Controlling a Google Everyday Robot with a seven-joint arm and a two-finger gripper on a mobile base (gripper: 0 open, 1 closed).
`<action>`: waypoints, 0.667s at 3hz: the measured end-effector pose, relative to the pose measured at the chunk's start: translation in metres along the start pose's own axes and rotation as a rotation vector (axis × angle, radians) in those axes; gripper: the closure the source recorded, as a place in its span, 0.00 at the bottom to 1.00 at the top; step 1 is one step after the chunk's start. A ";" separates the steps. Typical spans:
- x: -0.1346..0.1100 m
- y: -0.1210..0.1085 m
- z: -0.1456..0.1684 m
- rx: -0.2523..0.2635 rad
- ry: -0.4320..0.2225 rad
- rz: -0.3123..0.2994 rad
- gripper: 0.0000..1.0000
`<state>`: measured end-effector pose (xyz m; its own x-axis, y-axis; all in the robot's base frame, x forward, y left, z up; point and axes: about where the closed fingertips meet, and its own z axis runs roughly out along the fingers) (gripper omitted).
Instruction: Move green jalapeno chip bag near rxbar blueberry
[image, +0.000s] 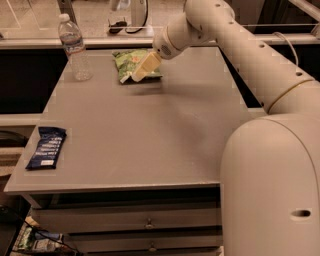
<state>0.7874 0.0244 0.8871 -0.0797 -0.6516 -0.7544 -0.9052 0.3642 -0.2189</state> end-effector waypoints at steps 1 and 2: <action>0.000 0.000 0.013 -0.019 0.065 -0.014 0.00; 0.012 -0.002 0.037 -0.053 0.138 0.005 0.00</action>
Offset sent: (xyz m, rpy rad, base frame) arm 0.0302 0.0142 -0.0342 -0.1564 0.1163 -0.0026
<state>0.8033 0.0404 0.8553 -0.1377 -0.7366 -0.6622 -0.9253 0.3342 -0.1794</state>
